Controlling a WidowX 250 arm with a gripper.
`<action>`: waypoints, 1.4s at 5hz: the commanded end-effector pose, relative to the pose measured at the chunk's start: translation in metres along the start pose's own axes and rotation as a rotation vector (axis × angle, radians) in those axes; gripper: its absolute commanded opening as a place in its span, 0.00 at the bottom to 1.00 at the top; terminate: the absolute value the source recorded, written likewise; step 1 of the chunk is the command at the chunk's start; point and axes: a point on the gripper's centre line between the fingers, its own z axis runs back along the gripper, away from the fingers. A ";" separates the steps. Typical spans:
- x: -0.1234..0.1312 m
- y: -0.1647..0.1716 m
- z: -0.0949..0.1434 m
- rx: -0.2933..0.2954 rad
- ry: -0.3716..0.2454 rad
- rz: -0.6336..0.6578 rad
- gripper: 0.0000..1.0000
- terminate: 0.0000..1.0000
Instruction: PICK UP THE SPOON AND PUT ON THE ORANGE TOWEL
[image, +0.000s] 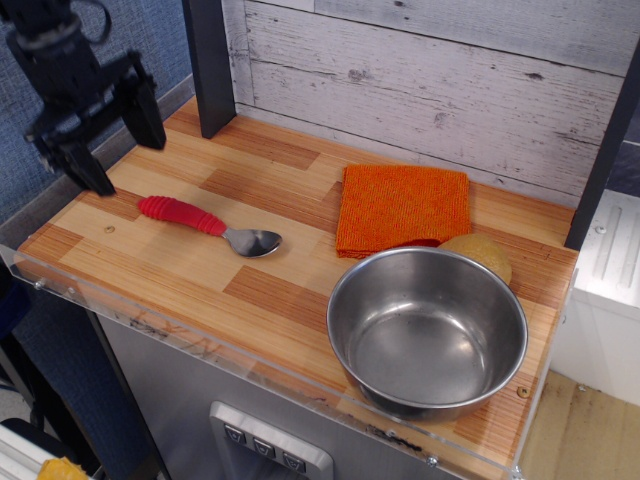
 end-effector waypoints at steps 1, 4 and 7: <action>-0.002 -0.009 -0.030 0.039 -0.041 -0.065 1.00 0.00; -0.012 -0.034 -0.062 0.072 -0.088 -0.087 1.00 0.00; -0.001 -0.021 -0.045 0.083 -0.132 -0.131 0.00 0.00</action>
